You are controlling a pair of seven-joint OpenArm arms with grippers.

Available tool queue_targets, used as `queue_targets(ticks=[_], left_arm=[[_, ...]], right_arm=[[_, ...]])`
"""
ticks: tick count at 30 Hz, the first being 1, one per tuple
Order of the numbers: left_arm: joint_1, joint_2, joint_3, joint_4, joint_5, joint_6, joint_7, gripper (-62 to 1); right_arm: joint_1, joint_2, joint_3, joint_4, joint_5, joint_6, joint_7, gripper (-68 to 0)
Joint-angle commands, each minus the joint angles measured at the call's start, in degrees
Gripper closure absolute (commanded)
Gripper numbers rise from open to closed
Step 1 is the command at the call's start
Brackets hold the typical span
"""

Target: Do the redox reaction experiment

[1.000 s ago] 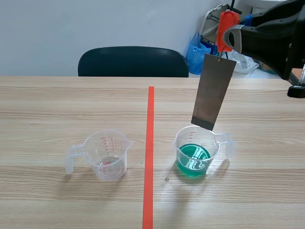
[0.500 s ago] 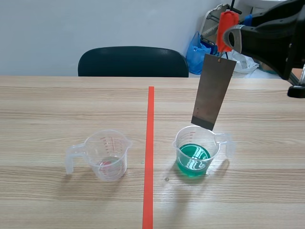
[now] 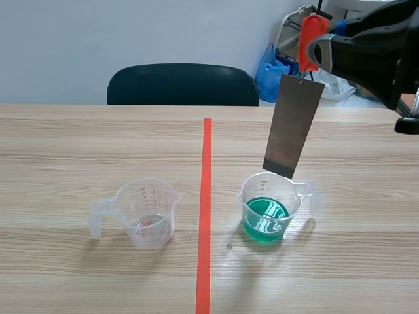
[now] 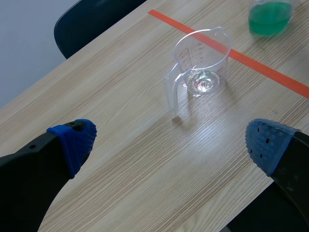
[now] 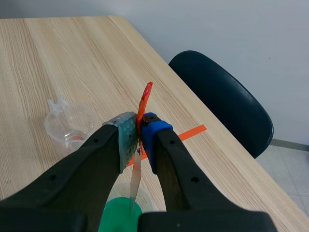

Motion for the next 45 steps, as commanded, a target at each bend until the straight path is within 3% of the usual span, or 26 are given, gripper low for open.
queue_targets(ticks=[1,27,32,36,40,45], left_arm=[[0.1,0.3,0.5,0.6,-0.7,0.1,-1.2,-62.3],[0.1,0.2,0.5,0.6,-0.8,0.1,-1.6,-62.3],[0.1,-2.1,0.5,0.6,-4.2,-0.4,-1.6,-62.3],[0.1,-4.6,0.5,0.5,-7.1,-4.0,-1.4,-62.3],[-0.7,-7.1,0.6,0.5,-7.7,-9.6,-1.3,-30.8],[-5.8,-11.6,2.3,0.4,-9.2,-16.9,-0.9,-14.1]], right_arm=[[0.9,0.4,0.1,0.8,0.6,-0.2,1.1,-0.6],[0.9,0.4,0.1,0.8,0.6,-0.2,1.1,-0.6],[0.9,0.4,0.1,0.8,0.6,-0.2,1.2,-0.6],[0.9,0.4,0.1,0.8,0.6,-0.2,1.2,-0.6],[0.9,0.4,0.1,0.8,0.6,-0.2,1.2,-0.6],[0.9,0.4,0.1,0.8,0.6,-0.2,1.2,-0.6]])
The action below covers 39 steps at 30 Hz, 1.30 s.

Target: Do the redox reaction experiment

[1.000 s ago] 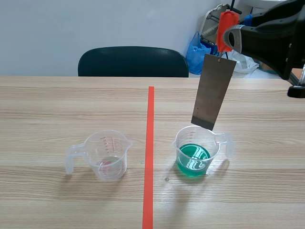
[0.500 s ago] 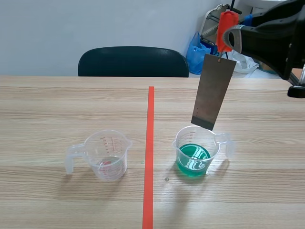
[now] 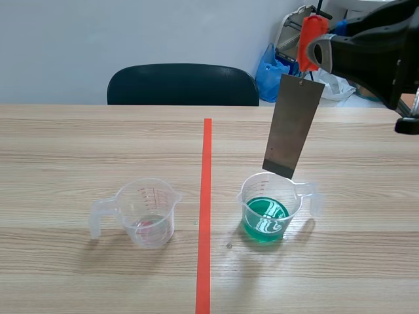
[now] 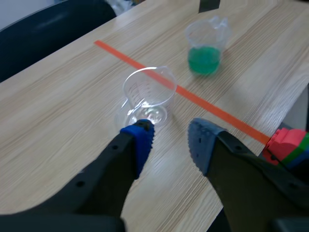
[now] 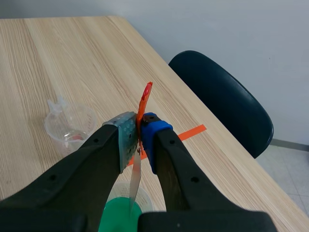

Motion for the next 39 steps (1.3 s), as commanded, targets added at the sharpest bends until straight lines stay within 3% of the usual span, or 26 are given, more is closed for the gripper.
queue_targets(ticks=[1,4,8,13,18,20,27,39], left_arm=[[-2.7,-1.6,1.6,0.3,-1.3,-2.2,-0.9,-10.5],[-8.9,-4.7,5.4,-1.0,-5.5,-5.2,-0.5,-2.2],[-19.3,-7.4,13.3,-2.6,-10.7,-6.1,4.8,-2.3],[-33.7,-8.1,25.1,-5.4,-11.2,-6.1,10.6,-2.3],[-48.0,-7.4,36.1,-9.5,-19.7,-6.1,17.1,-2.3],[-54.0,-6.3,40.6,-11.4,-21.6,-6.1,20.2,-2.3],[-70.5,1.0,53.9,-18.8,-23.4,-7.7,27.0,-2.7],[-84.8,16.3,63.6,-29.2,-23.8,-7.7,36.0,-2.7]], right_arm=[[0.9,0.4,0.1,0.8,0.6,-0.2,1.1,-0.6],[0.9,0.4,0.1,0.8,0.6,-0.2,1.2,-0.6],[0.9,0.4,0.1,0.8,0.6,-0.2,1.2,-0.6],[0.9,0.4,0.1,0.8,0.6,-0.2,1.3,-0.6],[0.9,0.4,0.1,0.8,0.6,-0.2,1.3,-0.6],[0.9,0.4,0.1,0.8,0.6,-0.2,1.3,-0.6],[0.9,0.4,0.1,0.8,0.6,-0.2,1.3,-0.6],[0.9,0.4,0.1,0.8,0.6,-0.2,1.3,-0.6]])
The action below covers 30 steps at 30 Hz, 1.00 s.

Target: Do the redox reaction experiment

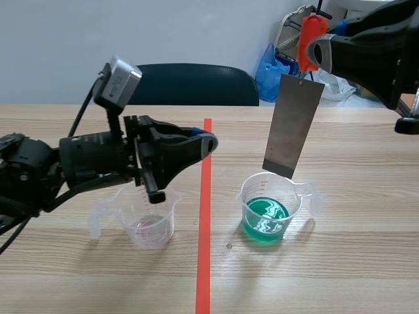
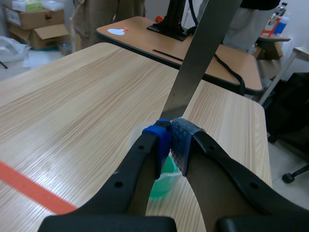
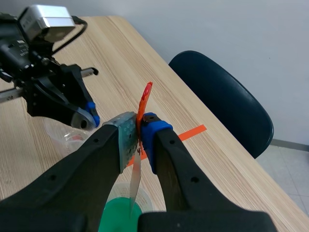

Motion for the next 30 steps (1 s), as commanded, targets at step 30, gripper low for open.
queue_targets(ticks=[30], left_arm=[[-6.1,8.5,2.3,-9.6,-0.7,-0.1,-0.2,-2.7]], right_arm=[[0.9,0.4,0.1,0.8,0.6,-0.2,1.3,-0.6]])
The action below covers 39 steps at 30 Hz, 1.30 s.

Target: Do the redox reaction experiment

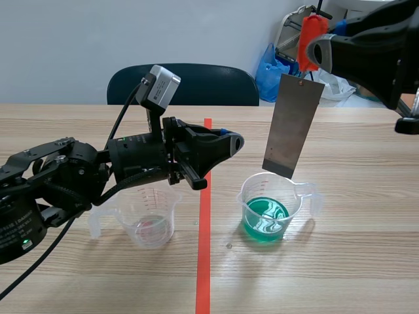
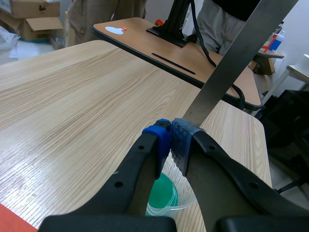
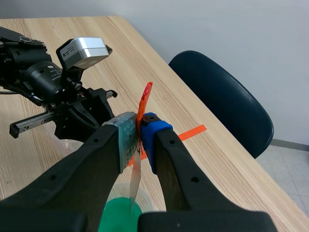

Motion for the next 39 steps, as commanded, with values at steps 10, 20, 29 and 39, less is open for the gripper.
queue_targets(ticks=[10,20,29,39], left_arm=[[-0.7,0.0,-0.2,1.5,-0.7,-0.1,-0.6,-2.7],[-0.2,-7.1,-1.2,1.8,0.7,-0.1,-4.9,-2.7],[10.6,-28.7,-11.3,8.2,-0.8,-0.1,-12.4,-2.8],[47.2,-44.5,-33.9,11.5,3.3,-0.1,-35.1,-36.0]], right_arm=[[0.9,0.4,0.1,0.8,0.6,-0.2,1.3,-0.6],[0.9,0.4,0.1,0.8,0.6,-0.2,1.3,-0.6],[0.9,0.4,0.1,0.8,0.6,-0.2,1.3,-0.6],[0.9,0.4,0.1,0.8,0.6,-0.2,1.6,-0.6]])
